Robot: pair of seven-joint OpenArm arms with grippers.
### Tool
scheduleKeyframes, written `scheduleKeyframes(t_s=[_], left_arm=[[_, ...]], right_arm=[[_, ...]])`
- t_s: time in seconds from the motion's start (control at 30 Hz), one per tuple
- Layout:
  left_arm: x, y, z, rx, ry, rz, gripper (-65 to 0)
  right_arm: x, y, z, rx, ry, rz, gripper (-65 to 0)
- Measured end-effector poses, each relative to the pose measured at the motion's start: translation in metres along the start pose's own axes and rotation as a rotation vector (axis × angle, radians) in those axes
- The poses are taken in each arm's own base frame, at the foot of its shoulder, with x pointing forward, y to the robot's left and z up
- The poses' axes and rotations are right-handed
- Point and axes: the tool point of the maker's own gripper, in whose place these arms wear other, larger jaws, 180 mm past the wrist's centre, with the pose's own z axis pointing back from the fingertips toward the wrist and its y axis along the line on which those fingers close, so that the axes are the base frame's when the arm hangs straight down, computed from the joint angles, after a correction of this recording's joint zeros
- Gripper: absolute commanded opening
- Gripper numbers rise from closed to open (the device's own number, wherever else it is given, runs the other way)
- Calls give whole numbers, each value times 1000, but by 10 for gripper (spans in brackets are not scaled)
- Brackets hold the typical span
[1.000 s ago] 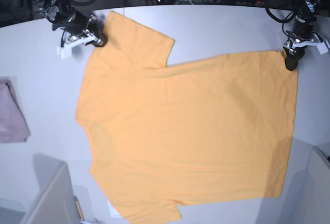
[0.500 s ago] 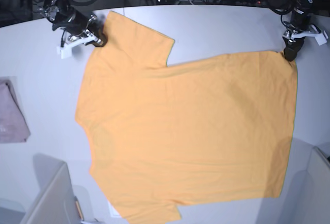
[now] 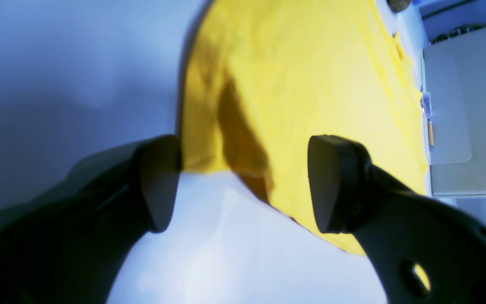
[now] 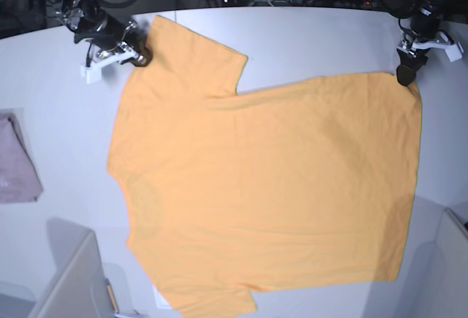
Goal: Fold the T-shirt properly
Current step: 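Lower the left gripper to the other shoulder corner and grasp it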
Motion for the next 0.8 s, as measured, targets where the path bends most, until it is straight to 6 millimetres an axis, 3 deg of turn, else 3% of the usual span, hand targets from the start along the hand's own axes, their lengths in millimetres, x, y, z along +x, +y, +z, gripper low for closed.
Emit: scheduleKeyframes(t_s=[0.13,0.27,0.5,0.57,0.7,0.8], left_arm=[[-20,-6,11,-7,72,-30,-171],[-27,-12,14,5,110,-47,-171],[-23,-12,12,7,107,-46,-171],[-14,-4,16,20,59,0,-171],[3,26,41,99,-15,44,-171],[8,35,47,119,-28,57,-171]], right_arm=[[0,0,0,0,1,-1,-650],[-1,0,0,0,2,-1,-650],[-1,0,0,4,3,-4,-650],[-1,0,0,4,3,-5,-650],[-2,0,0,3,4,-6,-650],[-2,0,0,3,5,-5,-650]])
